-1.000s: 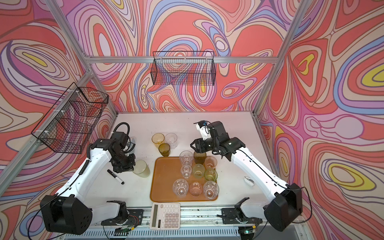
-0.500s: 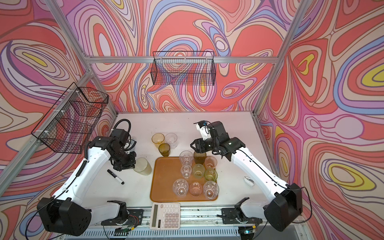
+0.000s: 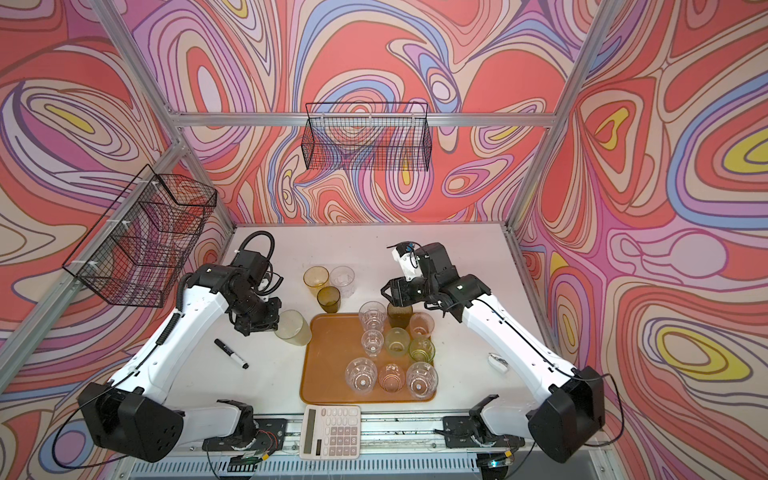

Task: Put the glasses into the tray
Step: 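Lift the frosted cup with the left gripper and carry it over the tray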

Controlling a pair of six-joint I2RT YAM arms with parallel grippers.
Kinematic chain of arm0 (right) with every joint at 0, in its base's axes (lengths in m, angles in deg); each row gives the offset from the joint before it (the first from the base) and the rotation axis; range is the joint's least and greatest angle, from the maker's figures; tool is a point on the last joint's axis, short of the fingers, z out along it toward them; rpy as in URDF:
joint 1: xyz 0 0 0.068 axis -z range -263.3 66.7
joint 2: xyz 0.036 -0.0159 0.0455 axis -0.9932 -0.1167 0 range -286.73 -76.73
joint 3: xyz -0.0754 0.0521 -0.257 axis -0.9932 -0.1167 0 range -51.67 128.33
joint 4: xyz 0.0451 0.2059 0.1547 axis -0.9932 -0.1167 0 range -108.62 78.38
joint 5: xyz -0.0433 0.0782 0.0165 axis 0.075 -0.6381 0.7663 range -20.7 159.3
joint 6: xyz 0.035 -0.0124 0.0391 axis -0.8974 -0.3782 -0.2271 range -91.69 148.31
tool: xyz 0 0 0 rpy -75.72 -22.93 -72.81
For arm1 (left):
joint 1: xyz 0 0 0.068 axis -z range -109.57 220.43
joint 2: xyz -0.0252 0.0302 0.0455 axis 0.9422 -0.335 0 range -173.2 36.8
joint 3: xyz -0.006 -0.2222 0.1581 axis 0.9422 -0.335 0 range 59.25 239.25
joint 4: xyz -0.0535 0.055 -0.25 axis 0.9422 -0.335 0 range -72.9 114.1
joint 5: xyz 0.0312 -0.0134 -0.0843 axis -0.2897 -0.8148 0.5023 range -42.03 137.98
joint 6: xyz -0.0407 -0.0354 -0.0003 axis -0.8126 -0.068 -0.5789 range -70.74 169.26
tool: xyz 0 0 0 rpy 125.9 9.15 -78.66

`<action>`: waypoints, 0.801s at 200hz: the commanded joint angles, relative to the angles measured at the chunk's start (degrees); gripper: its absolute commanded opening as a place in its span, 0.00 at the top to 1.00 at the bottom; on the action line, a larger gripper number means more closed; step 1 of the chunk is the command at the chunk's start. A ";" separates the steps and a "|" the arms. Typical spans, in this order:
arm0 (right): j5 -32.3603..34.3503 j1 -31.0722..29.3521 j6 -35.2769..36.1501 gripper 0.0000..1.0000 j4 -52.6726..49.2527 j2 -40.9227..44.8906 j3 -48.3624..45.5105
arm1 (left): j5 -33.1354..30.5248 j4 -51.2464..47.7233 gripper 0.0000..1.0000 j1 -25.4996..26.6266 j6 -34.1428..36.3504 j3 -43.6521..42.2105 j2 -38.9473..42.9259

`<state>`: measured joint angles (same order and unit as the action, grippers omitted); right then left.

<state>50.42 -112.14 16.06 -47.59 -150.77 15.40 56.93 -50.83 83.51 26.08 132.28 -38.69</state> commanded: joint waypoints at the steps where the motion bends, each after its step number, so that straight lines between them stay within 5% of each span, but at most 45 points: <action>1: 0.52 0.32 0.82 0.38 -0.33 0.76 0.19 | -0.69 -1.84 1.00 0.66 -0.44 2.34 -0.78; 160: 1.84 0.32 -0.66 0.37 1.94 0.72 -0.60 | -1.22 -1.72 1.00 7.44 0.06 11.99 -8.98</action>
<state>51.49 -112.14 16.17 -47.02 -150.77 15.38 56.44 -50.90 89.37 26.10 141.53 -45.90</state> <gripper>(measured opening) 0.626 0.062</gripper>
